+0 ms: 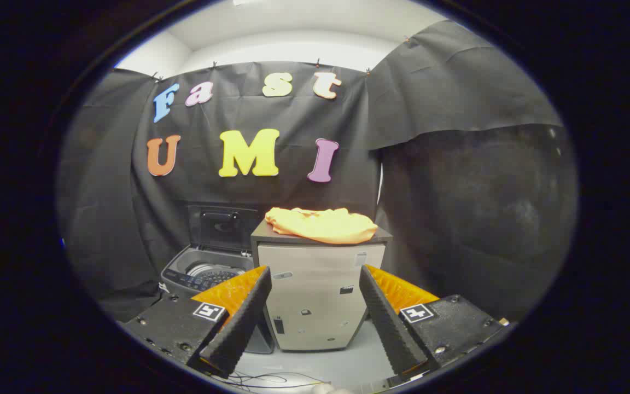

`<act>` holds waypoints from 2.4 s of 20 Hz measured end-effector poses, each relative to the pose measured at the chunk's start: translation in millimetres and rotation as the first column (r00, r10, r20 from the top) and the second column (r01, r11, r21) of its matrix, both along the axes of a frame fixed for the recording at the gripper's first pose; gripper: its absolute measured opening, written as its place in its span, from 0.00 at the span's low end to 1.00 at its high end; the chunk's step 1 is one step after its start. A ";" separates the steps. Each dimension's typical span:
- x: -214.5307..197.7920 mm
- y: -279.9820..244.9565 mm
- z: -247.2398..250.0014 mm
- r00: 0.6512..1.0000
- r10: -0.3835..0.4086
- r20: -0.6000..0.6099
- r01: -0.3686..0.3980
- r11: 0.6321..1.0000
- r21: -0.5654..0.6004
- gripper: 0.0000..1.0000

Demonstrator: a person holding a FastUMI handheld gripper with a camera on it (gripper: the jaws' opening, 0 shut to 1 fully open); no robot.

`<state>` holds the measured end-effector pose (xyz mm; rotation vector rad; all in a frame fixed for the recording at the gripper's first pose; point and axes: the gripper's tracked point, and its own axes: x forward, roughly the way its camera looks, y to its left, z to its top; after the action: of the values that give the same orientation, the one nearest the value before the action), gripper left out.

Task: Put the clothes into the washing machine and then close the washing machine lid.

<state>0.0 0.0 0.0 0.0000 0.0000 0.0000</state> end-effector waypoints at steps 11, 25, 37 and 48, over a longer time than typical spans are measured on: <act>1.0 4.8 -15.6 1.000 0.024 -0.016 -0.024 0.999 -0.024 1.00; 3.9 16.9 -8.5 1.000 0.001 0.004 -0.001 1.000 -0.008 1.00; 68.1 16.6 44.6 0.999 -0.030 -0.010 0.030 1.000 0.005 1.00; 217.0 22.4 136.6 0.999 0.027 -0.035 -0.026 1.000 0.017 1.00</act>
<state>217.0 22.4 136.6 0.0164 0.0349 0.0265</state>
